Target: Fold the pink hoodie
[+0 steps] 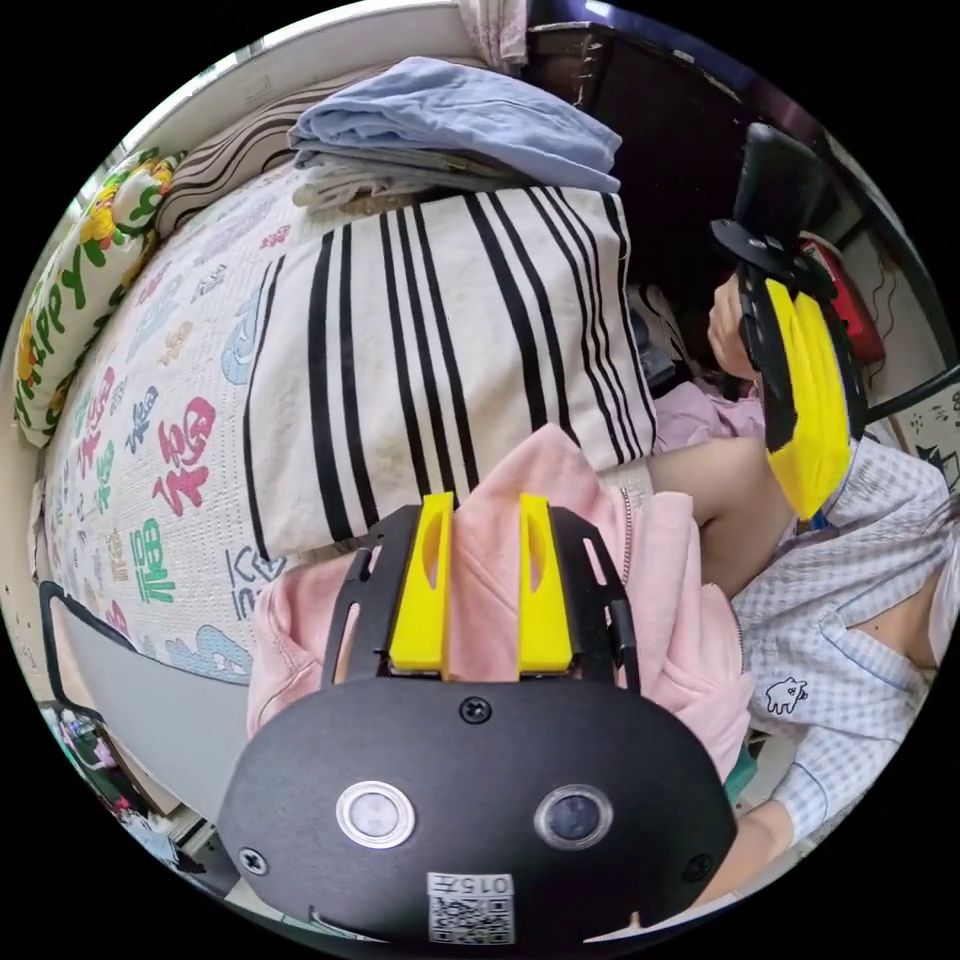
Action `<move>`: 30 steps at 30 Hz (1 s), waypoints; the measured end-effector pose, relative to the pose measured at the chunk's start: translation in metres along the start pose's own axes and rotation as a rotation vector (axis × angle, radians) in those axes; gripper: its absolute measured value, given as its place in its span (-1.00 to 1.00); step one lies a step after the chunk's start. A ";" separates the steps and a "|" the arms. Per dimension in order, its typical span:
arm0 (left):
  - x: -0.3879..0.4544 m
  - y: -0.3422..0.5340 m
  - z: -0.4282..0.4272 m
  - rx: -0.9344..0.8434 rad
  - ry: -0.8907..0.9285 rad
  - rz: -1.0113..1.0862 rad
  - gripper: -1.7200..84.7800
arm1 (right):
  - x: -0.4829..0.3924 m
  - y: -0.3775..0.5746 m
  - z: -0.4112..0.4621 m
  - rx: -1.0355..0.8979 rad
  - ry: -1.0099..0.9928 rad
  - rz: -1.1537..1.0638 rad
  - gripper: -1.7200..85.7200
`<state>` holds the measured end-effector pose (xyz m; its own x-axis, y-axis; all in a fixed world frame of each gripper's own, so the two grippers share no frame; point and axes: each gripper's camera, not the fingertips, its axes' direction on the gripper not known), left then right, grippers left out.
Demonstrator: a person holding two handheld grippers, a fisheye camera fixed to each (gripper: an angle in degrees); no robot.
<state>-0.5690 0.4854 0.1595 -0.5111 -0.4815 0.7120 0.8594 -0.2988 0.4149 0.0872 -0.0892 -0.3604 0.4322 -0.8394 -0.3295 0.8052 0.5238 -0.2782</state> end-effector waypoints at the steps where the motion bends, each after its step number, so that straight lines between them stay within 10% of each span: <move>1: 0.002 0.002 0.000 0.003 -0.001 0.017 -0.80 | 0.006 0.001 -0.005 0.030 -0.012 0.029 -0.97; 13: 0.022 0.252 -0.158 0.707 -0.520 -0.407 -0.94 | 0.033 0.017 -0.064 0.383 0.289 0.261 -0.93; 30: 0.130 0.559 -0.120 1.105 -0.623 -0.632 -0.94 | 0.067 -0.067 0.130 -0.281 0.365 0.149 -0.65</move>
<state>-0.1562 0.1568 0.4160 -0.9677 0.0117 0.2518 0.2074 0.6049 0.7688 0.1148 -0.1994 -0.2462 0.3232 -0.6733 -0.6650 0.5827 0.6953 -0.4207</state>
